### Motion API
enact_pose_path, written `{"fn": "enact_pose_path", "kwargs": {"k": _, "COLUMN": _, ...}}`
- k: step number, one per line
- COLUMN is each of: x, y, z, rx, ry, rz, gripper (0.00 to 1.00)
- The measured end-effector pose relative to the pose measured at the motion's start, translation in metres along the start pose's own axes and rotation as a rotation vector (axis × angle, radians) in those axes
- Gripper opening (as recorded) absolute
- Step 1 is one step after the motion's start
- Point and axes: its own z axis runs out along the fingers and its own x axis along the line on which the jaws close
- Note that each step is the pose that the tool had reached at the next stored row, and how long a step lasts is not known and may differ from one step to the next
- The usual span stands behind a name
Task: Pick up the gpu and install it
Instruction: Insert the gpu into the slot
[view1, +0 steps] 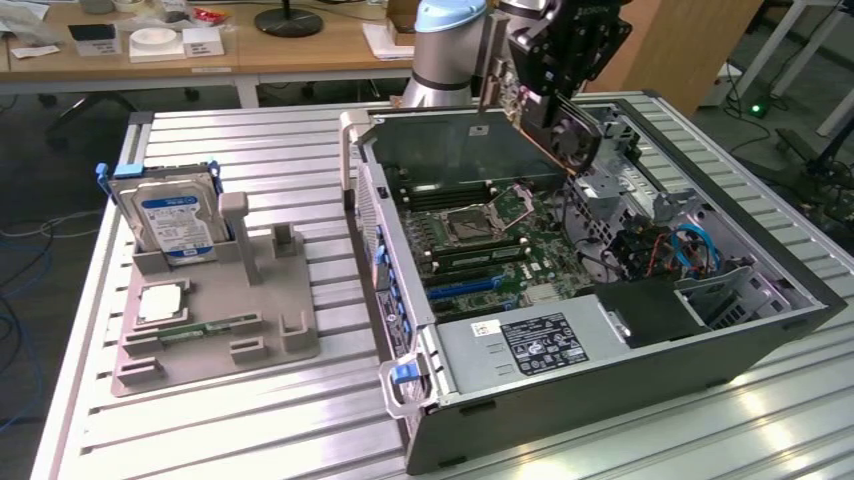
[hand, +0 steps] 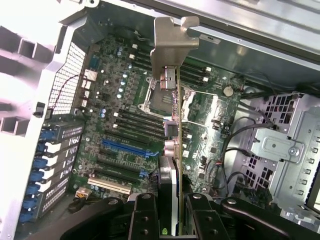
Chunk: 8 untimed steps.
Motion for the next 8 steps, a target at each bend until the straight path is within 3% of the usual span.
{"fn": "enact_pose_path", "kwargs": {"k": 8, "x": 0.0004, "y": -0.0016, "z": 0.0, "rx": -0.0013, "ry": 0.0009, "rz": -0.046, "gripper": 0.27}}
